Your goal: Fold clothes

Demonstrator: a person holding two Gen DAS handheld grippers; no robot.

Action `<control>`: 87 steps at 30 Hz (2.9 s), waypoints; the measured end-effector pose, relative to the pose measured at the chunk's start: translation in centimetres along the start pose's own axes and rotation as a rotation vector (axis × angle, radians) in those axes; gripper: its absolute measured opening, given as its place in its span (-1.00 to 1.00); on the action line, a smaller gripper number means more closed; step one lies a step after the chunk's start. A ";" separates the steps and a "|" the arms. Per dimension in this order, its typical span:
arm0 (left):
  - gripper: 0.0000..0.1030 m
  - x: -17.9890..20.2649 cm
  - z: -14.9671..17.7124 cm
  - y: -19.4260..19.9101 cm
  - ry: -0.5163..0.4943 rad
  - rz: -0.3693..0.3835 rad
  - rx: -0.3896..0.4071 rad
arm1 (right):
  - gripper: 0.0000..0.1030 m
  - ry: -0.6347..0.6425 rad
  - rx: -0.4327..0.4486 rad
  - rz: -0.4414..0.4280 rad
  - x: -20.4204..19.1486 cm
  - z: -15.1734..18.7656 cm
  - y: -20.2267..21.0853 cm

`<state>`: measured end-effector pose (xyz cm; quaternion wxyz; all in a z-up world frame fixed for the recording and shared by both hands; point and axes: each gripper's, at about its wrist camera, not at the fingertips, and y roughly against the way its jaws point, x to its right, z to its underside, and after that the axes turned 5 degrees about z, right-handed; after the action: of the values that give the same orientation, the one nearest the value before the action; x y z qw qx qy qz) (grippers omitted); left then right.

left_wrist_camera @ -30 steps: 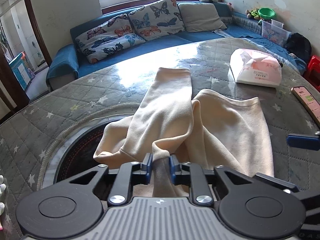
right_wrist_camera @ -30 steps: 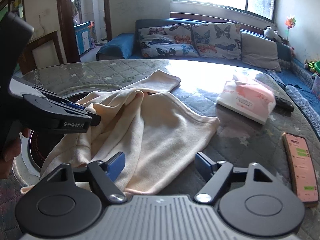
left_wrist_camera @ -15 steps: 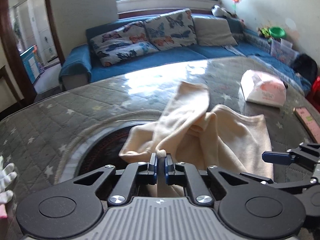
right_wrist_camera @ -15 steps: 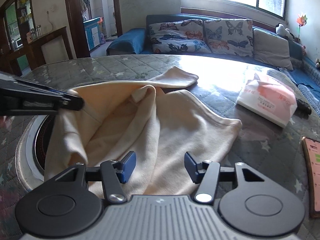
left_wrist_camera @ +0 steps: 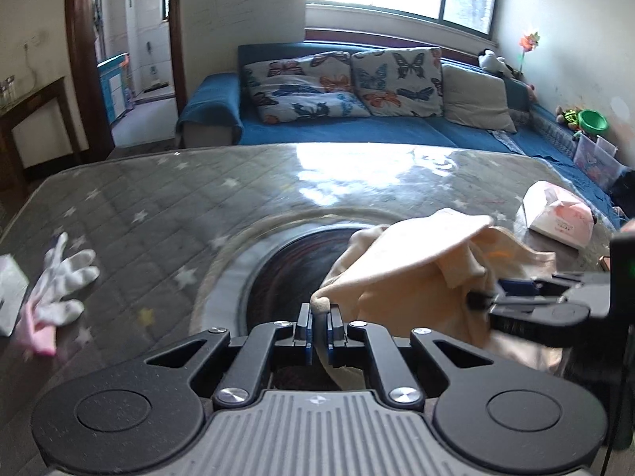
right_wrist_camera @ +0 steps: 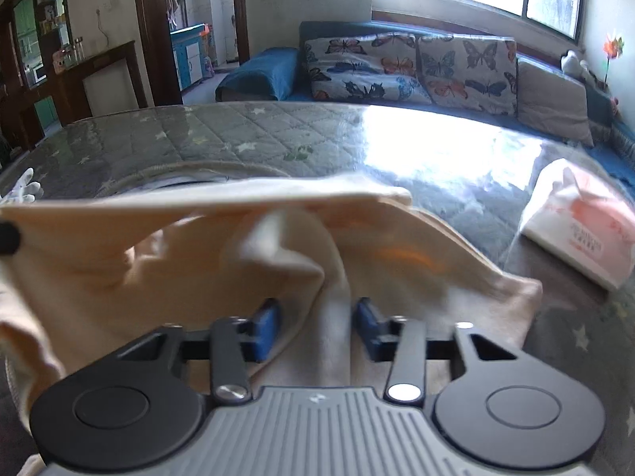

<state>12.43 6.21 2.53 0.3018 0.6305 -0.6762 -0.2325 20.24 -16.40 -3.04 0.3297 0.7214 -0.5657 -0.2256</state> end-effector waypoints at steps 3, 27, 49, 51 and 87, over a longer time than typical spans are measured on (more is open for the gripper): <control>-0.86 -1.2 1.0 0.8 0.027 -0.006 -0.010 | -0.91 0.008 0.009 -0.001 -0.1 0.0 1.1; -0.85 -3.0 7.0 5.7 0.077 -0.041 -0.050 | -0.79 0.076 -0.003 -0.093 -4.9 1.3 1.8; -0.67 -3.9 14.1 9.6 0.015 0.005 -0.180 | -0.80 -0.002 0.035 0.060 7.7 12.2 20.2; -0.45 -4.2 14.2 10.2 -0.012 -0.017 -0.182 | -0.75 0.003 0.004 0.092 8.5 13.2 20.2; -0.91 5.2 2.1 -7.3 -0.244 0.081 -0.087 | -0.31 0.086 0.009 -0.047 3.3 2.1 4.2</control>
<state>16.06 0.24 -3.40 0.2536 0.5561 -0.7220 -0.3243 16.80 -20.69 -1.25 0.3450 0.7450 -0.5349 -0.1994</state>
